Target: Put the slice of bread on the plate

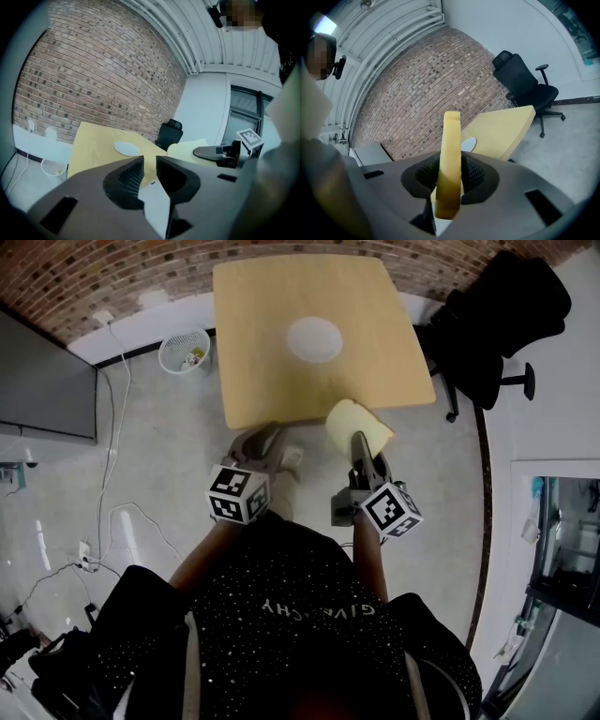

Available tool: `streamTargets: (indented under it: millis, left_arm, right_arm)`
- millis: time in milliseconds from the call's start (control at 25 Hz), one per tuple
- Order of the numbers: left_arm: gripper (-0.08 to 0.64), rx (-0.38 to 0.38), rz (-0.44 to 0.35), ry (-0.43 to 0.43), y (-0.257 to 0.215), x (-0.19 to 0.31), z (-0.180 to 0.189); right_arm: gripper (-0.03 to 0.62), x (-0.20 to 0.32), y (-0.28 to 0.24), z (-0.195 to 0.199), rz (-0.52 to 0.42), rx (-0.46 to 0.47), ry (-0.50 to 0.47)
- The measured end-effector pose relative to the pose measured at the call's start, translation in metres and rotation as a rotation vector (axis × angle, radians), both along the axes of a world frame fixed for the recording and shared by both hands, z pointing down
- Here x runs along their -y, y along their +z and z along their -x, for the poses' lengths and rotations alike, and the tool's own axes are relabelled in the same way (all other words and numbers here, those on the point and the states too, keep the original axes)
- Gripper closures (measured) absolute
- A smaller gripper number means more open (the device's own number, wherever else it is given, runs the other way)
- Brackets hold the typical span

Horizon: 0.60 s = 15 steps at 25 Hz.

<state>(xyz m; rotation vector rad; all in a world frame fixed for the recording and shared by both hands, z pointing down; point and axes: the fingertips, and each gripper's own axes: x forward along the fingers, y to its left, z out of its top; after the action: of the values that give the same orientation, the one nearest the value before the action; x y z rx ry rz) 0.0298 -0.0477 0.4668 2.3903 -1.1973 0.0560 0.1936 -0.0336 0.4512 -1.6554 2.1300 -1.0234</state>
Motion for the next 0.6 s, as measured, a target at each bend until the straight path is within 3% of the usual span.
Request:
streamTargets:
  millis: [600]
  left_arm:
    - [0.472,-0.027,0.013,-0.055,-0.012,0.143,-0.026]
  right_arm:
    - [0.497,0.152,-0.014,-0.017,0.029,-0.009,-0.089]
